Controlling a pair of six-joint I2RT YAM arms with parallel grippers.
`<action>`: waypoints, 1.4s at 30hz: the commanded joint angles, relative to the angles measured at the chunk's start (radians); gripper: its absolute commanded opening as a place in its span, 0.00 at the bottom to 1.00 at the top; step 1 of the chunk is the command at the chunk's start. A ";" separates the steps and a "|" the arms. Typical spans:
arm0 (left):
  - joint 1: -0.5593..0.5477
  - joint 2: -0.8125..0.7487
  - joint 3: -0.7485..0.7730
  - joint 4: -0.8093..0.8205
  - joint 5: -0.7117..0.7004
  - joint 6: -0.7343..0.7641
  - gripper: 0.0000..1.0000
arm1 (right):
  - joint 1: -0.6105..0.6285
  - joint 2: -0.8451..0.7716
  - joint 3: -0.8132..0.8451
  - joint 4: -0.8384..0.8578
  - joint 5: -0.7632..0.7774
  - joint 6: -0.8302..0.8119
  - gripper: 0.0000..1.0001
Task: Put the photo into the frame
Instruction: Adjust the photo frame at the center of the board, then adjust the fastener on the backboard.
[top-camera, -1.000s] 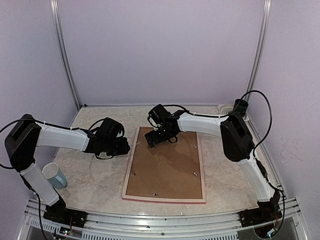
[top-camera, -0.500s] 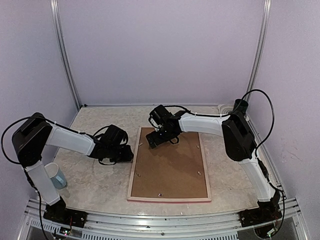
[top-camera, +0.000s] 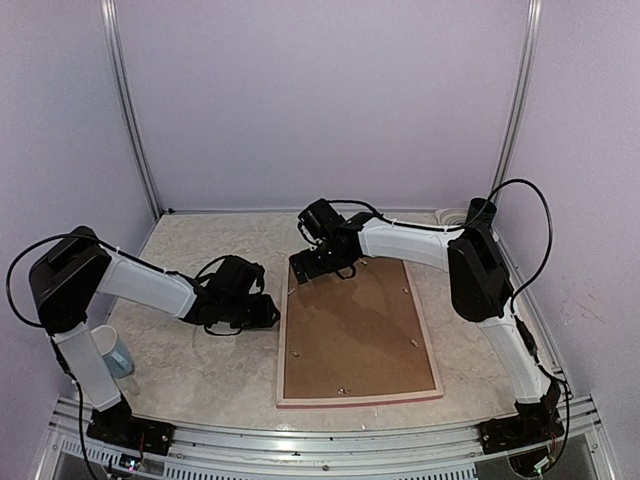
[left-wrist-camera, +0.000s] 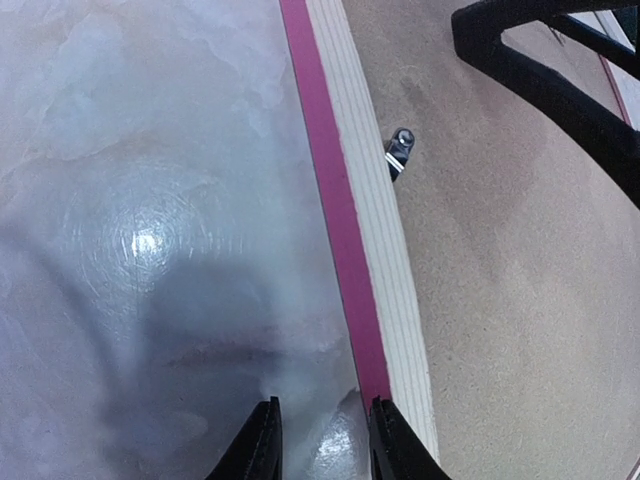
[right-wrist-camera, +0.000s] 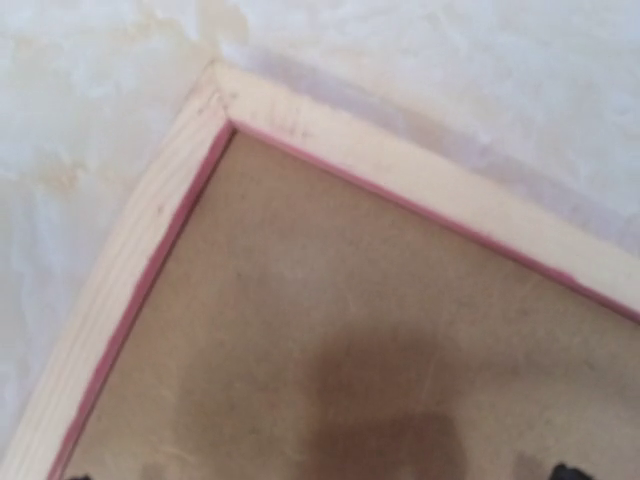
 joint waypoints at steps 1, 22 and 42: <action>-0.009 -0.030 -0.039 0.029 -0.003 -0.034 0.31 | -0.007 0.025 0.019 -0.001 0.022 0.044 0.99; -0.071 0.015 -0.060 0.129 0.071 -0.068 0.32 | 0.026 0.100 0.024 0.024 -0.028 0.003 0.99; -0.076 0.056 -0.054 0.080 0.023 -0.103 0.22 | 0.072 0.038 -0.078 -0.063 -0.085 -0.108 0.98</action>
